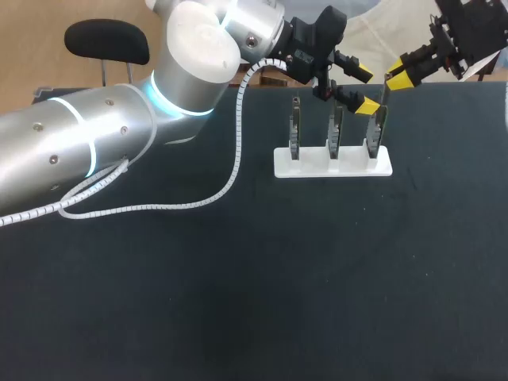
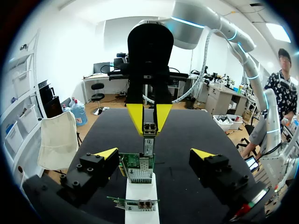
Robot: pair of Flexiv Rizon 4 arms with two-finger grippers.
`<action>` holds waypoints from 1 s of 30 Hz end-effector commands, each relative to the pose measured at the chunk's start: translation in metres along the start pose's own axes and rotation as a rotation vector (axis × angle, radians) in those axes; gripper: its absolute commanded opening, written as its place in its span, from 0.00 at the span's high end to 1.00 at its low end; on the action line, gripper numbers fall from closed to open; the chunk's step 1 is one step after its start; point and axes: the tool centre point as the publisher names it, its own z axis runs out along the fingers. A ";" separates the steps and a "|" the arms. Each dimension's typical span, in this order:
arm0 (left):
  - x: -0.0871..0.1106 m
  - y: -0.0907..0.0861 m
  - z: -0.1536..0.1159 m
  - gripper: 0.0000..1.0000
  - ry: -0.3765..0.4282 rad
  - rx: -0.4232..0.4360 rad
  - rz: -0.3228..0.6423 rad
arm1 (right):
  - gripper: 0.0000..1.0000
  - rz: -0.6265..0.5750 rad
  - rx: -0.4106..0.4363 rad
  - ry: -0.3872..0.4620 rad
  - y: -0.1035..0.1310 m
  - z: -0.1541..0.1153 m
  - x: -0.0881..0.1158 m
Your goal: Pick up the optical module with the left hand, and insert it into the network port with the right hand.
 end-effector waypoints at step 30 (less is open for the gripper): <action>-0.001 0.002 0.000 0.00 0.004 0.004 0.000 | 1.00 0.014 -0.009 -0.018 -0.007 0.003 0.003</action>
